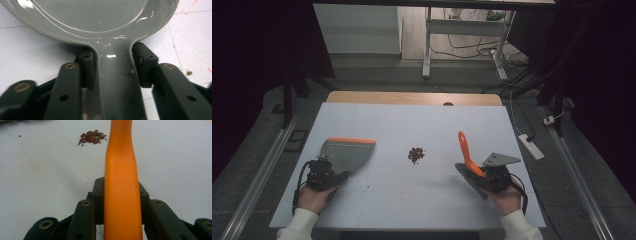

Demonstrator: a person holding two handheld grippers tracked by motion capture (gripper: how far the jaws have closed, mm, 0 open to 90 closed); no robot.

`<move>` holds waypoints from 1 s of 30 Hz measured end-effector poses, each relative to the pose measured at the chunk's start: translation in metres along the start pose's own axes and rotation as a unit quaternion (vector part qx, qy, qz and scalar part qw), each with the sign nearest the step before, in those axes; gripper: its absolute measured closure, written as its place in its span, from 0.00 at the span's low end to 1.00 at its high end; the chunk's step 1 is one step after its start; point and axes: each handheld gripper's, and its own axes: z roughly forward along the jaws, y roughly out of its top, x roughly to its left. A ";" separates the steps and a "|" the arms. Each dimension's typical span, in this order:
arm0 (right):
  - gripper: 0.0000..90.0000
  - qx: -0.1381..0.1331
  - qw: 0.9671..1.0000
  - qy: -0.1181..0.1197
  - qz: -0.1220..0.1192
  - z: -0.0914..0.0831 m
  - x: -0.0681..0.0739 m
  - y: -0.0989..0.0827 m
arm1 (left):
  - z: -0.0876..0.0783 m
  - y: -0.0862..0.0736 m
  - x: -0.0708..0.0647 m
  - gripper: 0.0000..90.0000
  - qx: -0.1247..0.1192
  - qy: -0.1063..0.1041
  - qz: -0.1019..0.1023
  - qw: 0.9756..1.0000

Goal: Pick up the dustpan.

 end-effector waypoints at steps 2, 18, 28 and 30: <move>0.78 0.001 1.000 0.000 0.001 0.000 0.000 0.000 | -0.001 0.000 0.002 0.67 -0.004 -0.001 -0.002 1.000; 0.78 -0.001 1.000 0.000 0.000 -0.001 0.001 0.000 | -0.010 -0.003 0.018 0.68 -0.045 -0.036 0.022 0.998; 0.78 0.001 1.000 0.000 -0.001 0.000 0.000 0.000 | -0.022 -0.003 0.029 0.68 -0.067 -0.069 0.056 0.994; 0.78 0.001 1.000 0.000 -0.001 0.000 0.000 0.000 | -0.026 -0.004 0.032 0.68 -0.072 -0.075 0.066 0.992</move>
